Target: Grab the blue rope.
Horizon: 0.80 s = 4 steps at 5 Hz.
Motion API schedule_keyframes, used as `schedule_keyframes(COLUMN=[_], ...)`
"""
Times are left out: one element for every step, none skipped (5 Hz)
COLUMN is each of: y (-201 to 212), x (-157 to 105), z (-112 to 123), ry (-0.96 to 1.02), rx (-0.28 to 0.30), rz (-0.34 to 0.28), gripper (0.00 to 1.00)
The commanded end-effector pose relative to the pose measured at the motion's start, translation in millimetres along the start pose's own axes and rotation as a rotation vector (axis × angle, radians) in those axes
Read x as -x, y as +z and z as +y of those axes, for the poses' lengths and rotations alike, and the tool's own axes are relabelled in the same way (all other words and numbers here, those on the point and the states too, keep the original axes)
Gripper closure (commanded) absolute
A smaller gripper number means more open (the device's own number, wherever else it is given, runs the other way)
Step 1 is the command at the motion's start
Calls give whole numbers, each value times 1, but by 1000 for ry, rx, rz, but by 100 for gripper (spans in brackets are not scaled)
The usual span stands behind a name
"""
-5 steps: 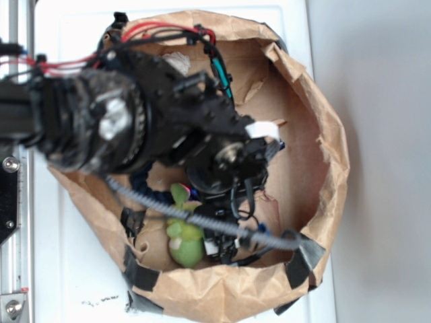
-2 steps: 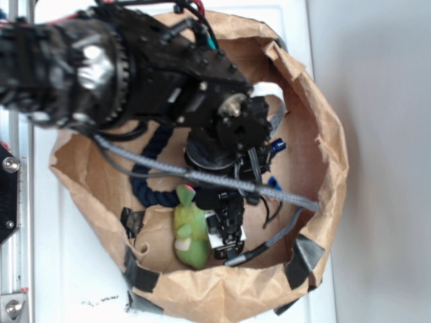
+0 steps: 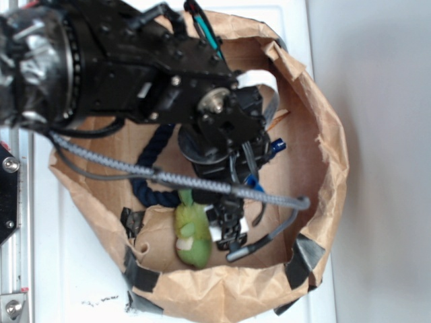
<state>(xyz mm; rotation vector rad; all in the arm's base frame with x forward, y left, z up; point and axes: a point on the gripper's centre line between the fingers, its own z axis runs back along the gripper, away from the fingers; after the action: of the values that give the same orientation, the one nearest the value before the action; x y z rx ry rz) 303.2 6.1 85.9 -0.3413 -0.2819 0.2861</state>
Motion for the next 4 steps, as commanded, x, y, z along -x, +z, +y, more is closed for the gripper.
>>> schedule_keyframes(y=[-3, -14, -22, -31], x=[-22, -17, -15, -7], z=[-3, -3, -7, -6], ry=[76, 127, 130, 110], rx=[-60, -82, -84, -97], rz=[-82, -106, -94, -87], gripper=[0, 0, 0, 0])
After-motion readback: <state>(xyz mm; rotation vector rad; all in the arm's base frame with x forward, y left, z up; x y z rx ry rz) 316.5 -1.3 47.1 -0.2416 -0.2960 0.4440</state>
